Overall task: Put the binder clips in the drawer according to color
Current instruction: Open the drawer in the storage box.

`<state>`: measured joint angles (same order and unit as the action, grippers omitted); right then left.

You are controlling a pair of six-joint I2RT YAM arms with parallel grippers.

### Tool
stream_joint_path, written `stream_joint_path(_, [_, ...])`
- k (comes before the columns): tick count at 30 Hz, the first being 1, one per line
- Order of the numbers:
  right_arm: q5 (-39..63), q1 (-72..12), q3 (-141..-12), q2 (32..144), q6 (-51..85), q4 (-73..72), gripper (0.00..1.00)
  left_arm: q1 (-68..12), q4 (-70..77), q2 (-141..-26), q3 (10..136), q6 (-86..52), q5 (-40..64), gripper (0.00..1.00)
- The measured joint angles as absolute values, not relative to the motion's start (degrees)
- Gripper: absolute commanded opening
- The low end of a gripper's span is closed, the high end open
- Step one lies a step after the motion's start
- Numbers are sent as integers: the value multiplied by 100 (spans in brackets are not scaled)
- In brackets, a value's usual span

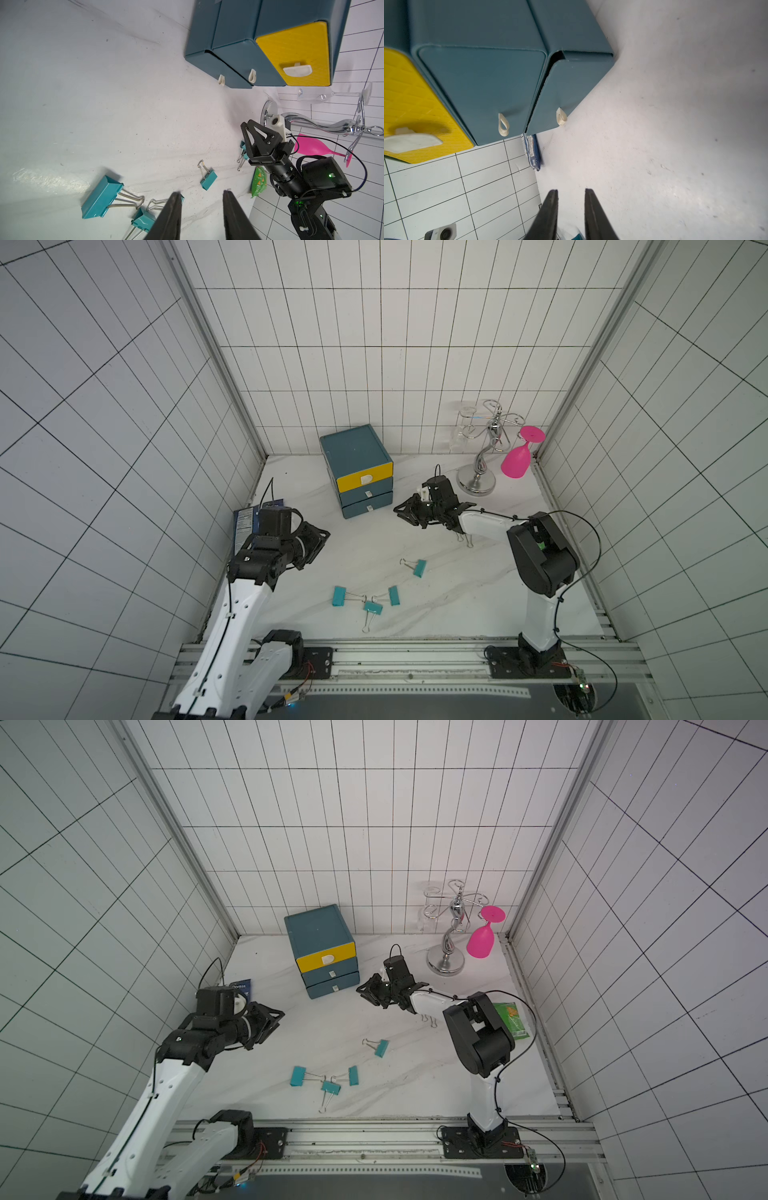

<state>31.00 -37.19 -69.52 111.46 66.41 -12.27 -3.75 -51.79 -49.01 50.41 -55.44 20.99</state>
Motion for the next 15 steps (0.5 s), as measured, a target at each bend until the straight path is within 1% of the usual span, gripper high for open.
stream_joint_path(3, [3013, -3815, -6954, 11275, 6836, -1590, 35, -366, -5577, -4639, 5043, -5498, 2099, 43])
stream_joint_path(6, [2915, -3940, -6954, 11522, 7054, -1959, 36, -346, -5916, -4447, 5085, -5496, 2102, 45])
stream_joint_path(11, [2749, -4104, -7006, 12007, 7426, -2434, 40, -252, -6359, -4416, 5557, -5446, 2233, 45])
stream_joint_path(15, [2596, -4206, -7175, 12337, 7693, -2744, 41, -167, -6556, -4440, 5948, -5380, 2381, 46])
